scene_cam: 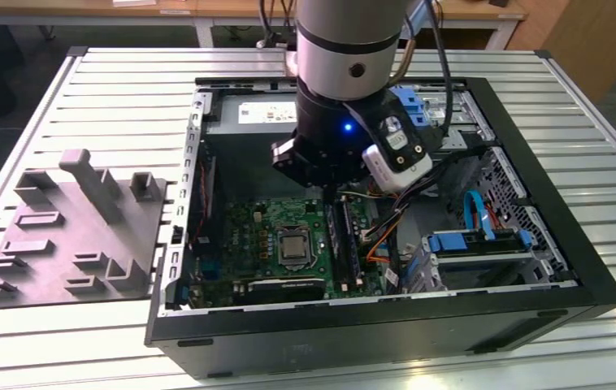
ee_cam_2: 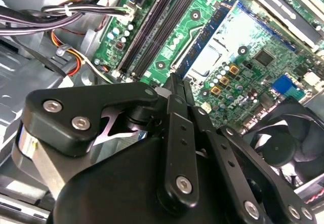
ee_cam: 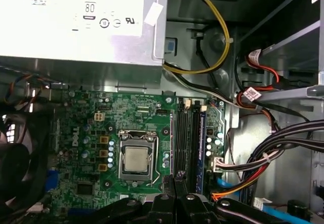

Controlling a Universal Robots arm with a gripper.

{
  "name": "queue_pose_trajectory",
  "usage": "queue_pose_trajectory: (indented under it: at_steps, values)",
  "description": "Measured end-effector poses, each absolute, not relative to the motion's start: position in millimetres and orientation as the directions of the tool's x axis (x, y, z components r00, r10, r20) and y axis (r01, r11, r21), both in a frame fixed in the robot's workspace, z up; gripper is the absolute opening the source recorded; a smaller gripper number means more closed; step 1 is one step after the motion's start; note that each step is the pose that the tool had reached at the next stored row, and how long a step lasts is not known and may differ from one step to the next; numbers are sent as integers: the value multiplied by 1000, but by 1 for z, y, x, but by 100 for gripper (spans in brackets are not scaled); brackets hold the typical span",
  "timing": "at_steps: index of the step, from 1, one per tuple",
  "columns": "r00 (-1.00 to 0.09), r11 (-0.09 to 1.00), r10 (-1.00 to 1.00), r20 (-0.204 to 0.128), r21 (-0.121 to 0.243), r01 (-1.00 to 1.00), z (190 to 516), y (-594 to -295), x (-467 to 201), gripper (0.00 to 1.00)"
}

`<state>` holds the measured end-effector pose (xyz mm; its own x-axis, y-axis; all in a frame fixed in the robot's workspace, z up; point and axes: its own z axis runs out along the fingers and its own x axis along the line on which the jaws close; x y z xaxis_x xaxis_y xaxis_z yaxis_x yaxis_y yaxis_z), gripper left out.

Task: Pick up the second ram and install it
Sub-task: 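Insert the second ram into the second slot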

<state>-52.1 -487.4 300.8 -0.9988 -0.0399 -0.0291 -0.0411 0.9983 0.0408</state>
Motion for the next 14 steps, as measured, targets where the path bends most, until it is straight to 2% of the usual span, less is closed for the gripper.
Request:
queue_pose_trajectory:
  at_steps: [14]
  values:
    - [-999, 999, -18, -29, 41, -19, 299, -487, -49, 11]
